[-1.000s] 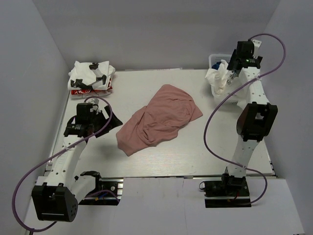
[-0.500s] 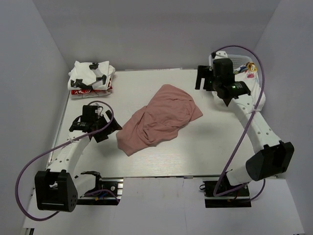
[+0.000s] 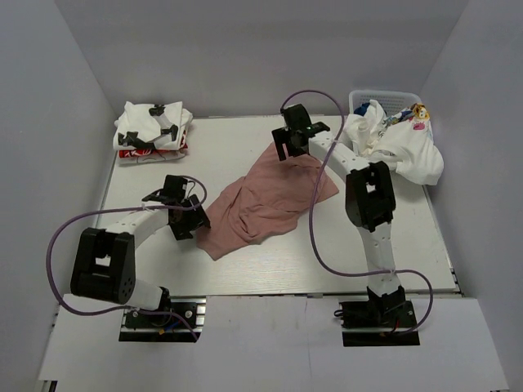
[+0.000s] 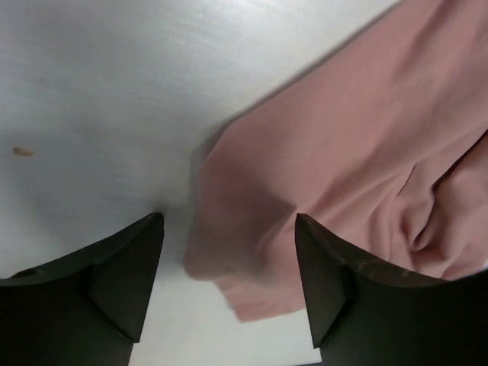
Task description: Fold and stack the t-shirts
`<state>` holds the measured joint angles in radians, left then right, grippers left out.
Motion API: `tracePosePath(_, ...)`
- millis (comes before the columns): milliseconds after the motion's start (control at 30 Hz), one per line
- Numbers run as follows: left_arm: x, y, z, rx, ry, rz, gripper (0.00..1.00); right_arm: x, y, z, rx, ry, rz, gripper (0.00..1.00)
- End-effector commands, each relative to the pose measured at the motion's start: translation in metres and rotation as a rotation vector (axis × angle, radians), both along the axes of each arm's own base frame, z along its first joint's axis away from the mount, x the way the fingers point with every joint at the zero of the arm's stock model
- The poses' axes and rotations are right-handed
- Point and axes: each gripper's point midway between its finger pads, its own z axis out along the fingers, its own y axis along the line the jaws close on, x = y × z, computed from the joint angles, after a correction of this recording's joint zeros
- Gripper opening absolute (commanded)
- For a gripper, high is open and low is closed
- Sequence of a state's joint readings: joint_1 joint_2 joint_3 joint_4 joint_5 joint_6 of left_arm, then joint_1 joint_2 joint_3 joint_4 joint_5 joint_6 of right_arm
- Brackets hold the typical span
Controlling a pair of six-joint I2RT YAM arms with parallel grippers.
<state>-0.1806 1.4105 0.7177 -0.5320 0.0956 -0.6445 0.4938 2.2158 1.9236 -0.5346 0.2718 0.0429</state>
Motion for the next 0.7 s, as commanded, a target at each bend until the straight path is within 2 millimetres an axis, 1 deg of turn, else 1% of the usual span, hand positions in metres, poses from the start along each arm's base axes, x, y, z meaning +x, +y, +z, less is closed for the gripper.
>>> tracePosePath(0,0.018,-0.004,-0.008,0.034,-0.024,-0.007,0.73,0.034,0.005,0.016,0.017,-0.082,0.008,0.9)
tracePosePath(33,0.018,-0.01,-0.01,0.031,-0.017,-0.034,0.67,0.042,0.007,0.018,0.023,-0.103,0.003,0.9)
tracePosePath(67,0.02,-0.01,-0.012,0.031,-0.017,-0.035,0.54,0.051,0.006,0.008,-0.014,-0.116,0.016,0.9)
tracePosePath(100,0.017,-0.013,-0.016,0.033,-0.004,-0.047,0.47,0.06,0.004,0.003,-0.026,-0.135,-0.005,0.9)
tracePosePath(133,0.016,-0.011,-0.021,0.048,0.012,-0.043,0.39,0.067,0.006,0.006,-0.021,-0.154,-0.009,0.9)
tracePosePath(167,0.015,-0.012,-0.022,0.058,0.01,-0.05,0.24,0.07,0.005,-0.013,-0.032,-0.134,-0.009,0.9)
tracePosePath(200,0.017,-0.012,-0.024,0.058,0.008,-0.05,0.1,0.079,0.009,-0.01,-0.008,-0.161,-0.009,0.9)
tracePosePath(233,0.017,-0.012,-0.024,0.058,0.008,-0.05,0.0,0.082,0.011,-0.011,0.006,-0.168,-0.006,0.9)
tracePosePath(267,0.017,-0.012,-0.024,0.058,0.008,-0.05,0.0,0.086,0.016,-0.024,0.01,-0.157,0.003,0.9)
tracePosePath(300,0.017,-0.012,-0.024,0.058,0.008,-0.05,0.0,0.09,0.016,-0.022,0.022,-0.164,0.001,0.9)
tracePosePath(333,0.017,-0.01,-0.024,0.069,0.006,-0.045,0.0,0.089,0.023,-0.026,0.048,-0.151,0.023,0.9)
tracePosePath(367,0.018,-0.013,-0.02,0.066,-0.008,-0.054,0.0,0.089,0.025,-0.037,0.058,-0.135,0.026,0.88)
tracePosePath(400,0.021,-0.011,-0.015,0.075,-0.03,-0.047,0.0,0.086,0.027,-0.045,0.077,-0.111,0.041,0.84)
tracePosePath(433,0.023,-0.009,-0.011,0.087,-0.042,-0.041,0.0,0.082,0.032,-0.05,0.107,-0.091,0.04,0.64)
tracePosePath(467,0.022,-0.007,-0.008,0.097,-0.043,-0.037,0.0,0.078,0.033,-0.057,0.127,-0.069,0.037,0.51)
tracePosePath(500,0.026,-0.003,-0.003,0.113,-0.06,-0.017,0.0,0.078,0.033,-0.058,0.151,-0.055,0.036,0.41)
tracePosePath(533,0.026,-0.001,0.003,0.119,-0.077,-0.012,0.0,0.075,0.037,-0.059,0.175,-0.039,0.049,0.25)
tracePosePath(567,0.028,0.0,0.009,0.129,-0.086,-0.006,0.0,0.069,0.039,-0.062,0.192,-0.007,0.065,0.17)
tracePosePath(600,0.035,0.003,0.019,0.145,-0.111,0.005,0.0,0.069,0.038,-0.05,0.202,-0.018,0.074,0.03)
tracePosePath(633,0.039,0.004,0.033,0.147,-0.129,0.022,0.0,0.068,0.033,-0.048,0.189,-0.019,0.061,0.0)
tracePosePath(667,0.042,0.005,0.041,0.153,-0.144,0.028,0.0,0.068,0.032,-0.04,0.189,-0.032,0.057,0.0)
